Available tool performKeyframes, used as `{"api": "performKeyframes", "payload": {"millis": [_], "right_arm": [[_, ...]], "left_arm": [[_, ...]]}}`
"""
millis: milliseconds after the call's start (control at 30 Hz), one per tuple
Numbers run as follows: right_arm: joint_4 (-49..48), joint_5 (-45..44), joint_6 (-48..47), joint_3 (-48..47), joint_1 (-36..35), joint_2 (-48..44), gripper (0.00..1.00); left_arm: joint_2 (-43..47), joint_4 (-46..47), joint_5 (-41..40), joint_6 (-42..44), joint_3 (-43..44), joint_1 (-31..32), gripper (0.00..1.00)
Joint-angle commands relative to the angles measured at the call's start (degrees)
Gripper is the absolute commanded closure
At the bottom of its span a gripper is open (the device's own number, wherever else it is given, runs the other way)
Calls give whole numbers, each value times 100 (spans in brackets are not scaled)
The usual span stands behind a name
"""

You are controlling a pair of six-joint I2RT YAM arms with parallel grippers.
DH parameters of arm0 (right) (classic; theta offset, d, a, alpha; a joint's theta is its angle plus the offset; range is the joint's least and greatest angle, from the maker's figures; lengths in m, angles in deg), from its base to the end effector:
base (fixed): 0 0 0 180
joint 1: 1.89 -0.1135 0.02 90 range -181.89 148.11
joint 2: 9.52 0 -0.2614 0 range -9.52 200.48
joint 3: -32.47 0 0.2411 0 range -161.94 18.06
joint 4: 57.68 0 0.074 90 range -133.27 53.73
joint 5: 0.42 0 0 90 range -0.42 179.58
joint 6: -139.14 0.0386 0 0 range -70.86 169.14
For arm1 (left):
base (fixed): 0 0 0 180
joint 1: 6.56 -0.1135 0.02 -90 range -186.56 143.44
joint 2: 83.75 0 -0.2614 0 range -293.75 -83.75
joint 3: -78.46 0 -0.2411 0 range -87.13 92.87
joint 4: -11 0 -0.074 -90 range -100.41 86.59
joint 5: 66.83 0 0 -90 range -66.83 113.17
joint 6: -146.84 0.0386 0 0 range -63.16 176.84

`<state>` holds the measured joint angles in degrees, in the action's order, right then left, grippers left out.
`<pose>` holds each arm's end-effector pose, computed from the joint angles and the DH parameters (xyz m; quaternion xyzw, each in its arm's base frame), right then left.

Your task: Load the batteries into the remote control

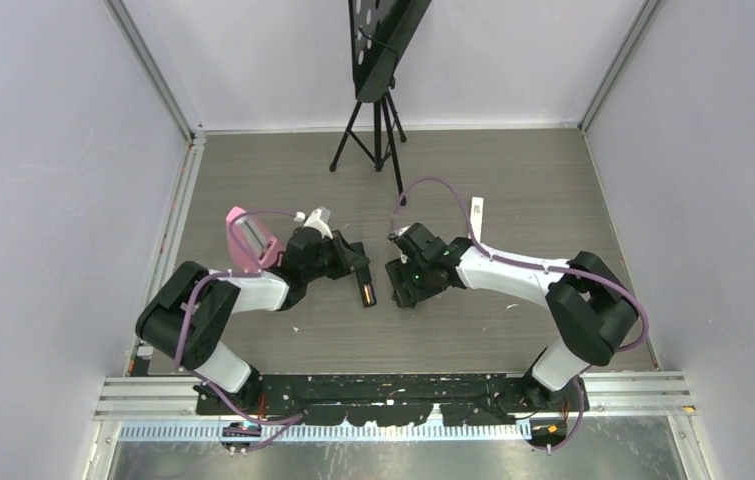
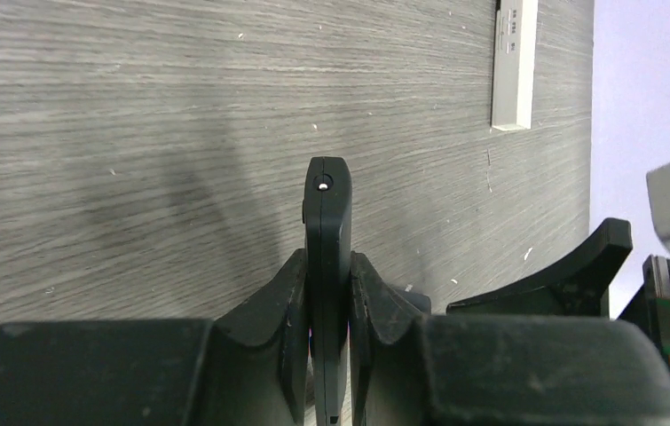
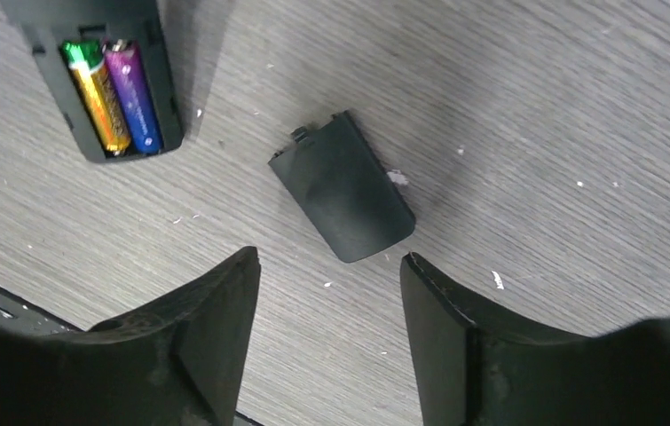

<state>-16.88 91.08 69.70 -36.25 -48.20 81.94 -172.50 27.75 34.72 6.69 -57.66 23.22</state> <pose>0.2059 0.2170 0.1808 -0.2198 0.9482 0.1367 0.1839 0.2425 -0.1477 0.1520 -0.1000 0.8491 -0.3947 0.3366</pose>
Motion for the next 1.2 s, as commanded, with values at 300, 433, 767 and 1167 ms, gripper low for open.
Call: {"api": "performKeyframes", "payload": {"millis": [300,433,767,1167], "right_arm": [[138,-746,-1458,-740,-230,863,29],[180,-755,-1511,-813,-230,1022,29],[286,-686,-252,-844,-61,1210,63],[1153,-705,-66,-985,-73,1073,32]], "left_arm": [[521,114,-412,389,-62,-7,100],[590,54,-423,430,-85,-16,100],[699,7,-416,462,-112,-16,100],[771,-4,-428,480,-154,-16,100]]}}
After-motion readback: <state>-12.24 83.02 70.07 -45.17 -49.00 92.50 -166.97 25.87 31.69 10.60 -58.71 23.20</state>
